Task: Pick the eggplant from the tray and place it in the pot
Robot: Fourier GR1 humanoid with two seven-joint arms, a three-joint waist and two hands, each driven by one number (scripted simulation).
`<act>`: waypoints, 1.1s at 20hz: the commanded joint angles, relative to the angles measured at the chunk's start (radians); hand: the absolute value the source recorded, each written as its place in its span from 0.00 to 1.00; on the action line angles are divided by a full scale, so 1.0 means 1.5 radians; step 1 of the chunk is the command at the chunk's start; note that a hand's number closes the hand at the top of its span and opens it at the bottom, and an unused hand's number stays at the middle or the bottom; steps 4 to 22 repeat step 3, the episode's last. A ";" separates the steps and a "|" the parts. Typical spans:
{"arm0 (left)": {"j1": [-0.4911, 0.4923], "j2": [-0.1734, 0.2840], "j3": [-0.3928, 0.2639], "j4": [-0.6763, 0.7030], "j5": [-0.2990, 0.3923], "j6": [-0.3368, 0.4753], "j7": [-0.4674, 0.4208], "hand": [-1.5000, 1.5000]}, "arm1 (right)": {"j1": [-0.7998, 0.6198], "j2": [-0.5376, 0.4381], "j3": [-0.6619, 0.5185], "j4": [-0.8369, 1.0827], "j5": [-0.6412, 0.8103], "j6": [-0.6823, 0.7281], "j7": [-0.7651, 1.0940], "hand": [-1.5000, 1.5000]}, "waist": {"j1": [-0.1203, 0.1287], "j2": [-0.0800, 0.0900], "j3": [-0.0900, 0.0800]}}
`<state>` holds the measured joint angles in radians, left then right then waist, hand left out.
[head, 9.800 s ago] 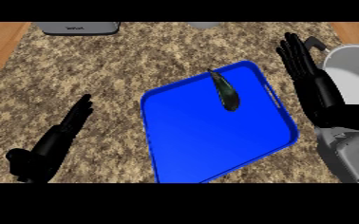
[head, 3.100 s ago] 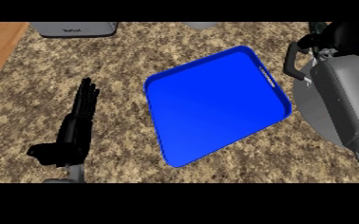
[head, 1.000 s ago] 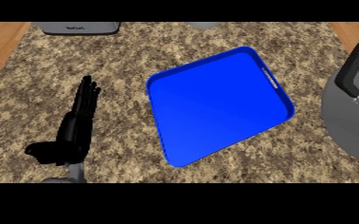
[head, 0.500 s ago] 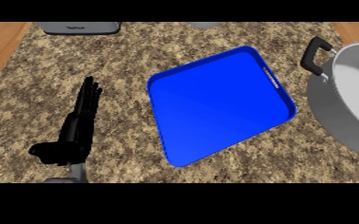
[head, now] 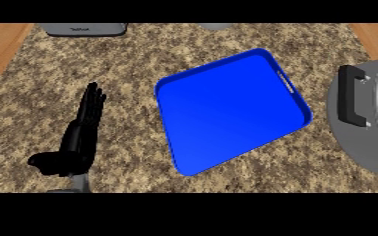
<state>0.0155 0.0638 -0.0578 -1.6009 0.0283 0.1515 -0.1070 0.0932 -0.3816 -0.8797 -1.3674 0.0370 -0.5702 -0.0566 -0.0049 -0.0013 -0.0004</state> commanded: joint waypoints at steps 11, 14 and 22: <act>-0.040 0.013 0.036 0.051 0.014 -0.019 -0.005 0.50 | 0.055 0.022 -0.063 -0.024 -0.063 0.021 -0.048 0.00 | -0.002 0.000 0.000; -0.040 0.013 0.036 0.051 0.014 -0.019 -0.005 0.50 | 0.055 0.022 -0.063 -0.024 -0.063 0.021 -0.048 0.00 | -0.002 0.000 0.000; -0.040 0.013 0.036 0.051 0.014 -0.019 -0.005 0.50 | 0.055 0.022 -0.063 -0.024 -0.063 0.021 -0.048 0.00 | -0.002 0.000 0.000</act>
